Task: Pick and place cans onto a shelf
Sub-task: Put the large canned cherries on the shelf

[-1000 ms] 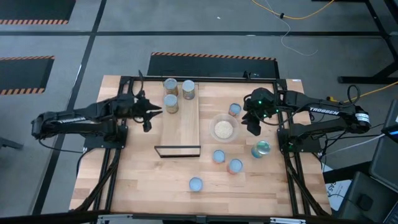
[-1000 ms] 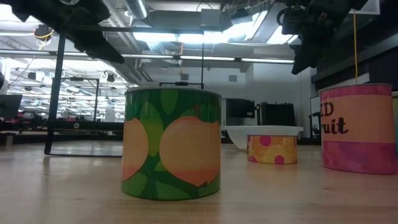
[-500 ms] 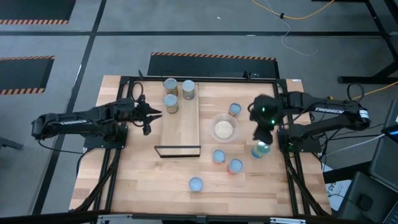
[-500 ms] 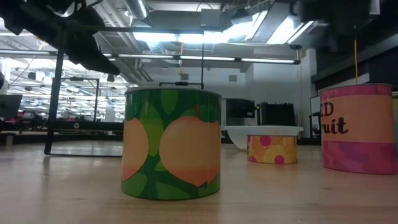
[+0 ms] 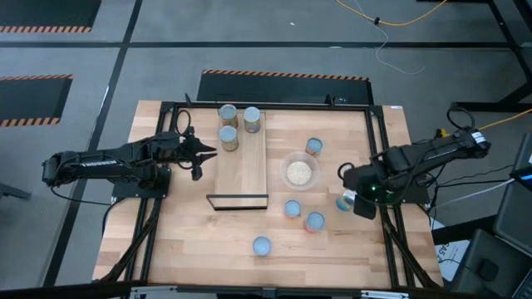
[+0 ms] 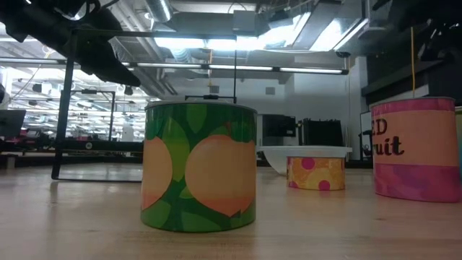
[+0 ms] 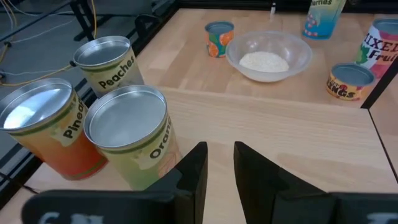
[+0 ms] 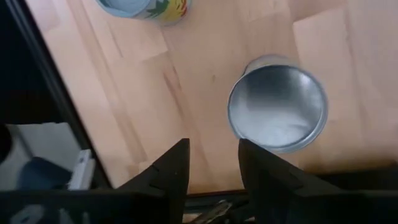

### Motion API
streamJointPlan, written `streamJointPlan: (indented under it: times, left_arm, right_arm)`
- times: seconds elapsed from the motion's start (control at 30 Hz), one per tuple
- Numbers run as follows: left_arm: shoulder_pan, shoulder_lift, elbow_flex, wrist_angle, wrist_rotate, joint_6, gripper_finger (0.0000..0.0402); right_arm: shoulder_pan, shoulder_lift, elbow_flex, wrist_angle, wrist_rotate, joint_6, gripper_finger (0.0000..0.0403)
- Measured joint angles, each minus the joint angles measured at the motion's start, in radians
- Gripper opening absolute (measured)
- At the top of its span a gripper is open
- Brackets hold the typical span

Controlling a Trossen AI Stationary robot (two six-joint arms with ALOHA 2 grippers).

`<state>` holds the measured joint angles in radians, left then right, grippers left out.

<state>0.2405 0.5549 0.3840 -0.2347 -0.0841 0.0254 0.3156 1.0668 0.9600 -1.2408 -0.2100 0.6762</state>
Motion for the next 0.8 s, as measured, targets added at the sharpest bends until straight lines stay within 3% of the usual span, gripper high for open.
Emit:
streamJointPlan:
  times: [0.4,0.8]
  left_arm:
    - [0.000,0.000,0.000,0.001,0.000,0.001,0.0071]
    - [0.000,0.000,0.000,0.001,0.000,0.002,0.0071]
  right_arm:
    - [0.195,0.050,-0.001,0.019,0.140,0.033,0.0141]
    - [0.229,0.193,-0.001,0.015,0.235,0.021,0.0141]
